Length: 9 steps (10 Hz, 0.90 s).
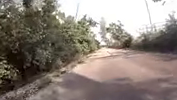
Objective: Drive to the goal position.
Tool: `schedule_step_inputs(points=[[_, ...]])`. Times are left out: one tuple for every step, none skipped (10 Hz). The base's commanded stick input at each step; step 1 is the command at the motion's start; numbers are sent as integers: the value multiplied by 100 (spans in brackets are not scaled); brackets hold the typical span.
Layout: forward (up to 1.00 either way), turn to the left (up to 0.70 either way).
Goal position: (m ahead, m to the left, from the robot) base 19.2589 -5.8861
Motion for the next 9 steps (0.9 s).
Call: schedule_step_inputs(points=[[70, 0], [70, 0], [70, 0], [70, 0], [70, 0], [70, 0], [70, 0], [70, 0], [70, 0]])
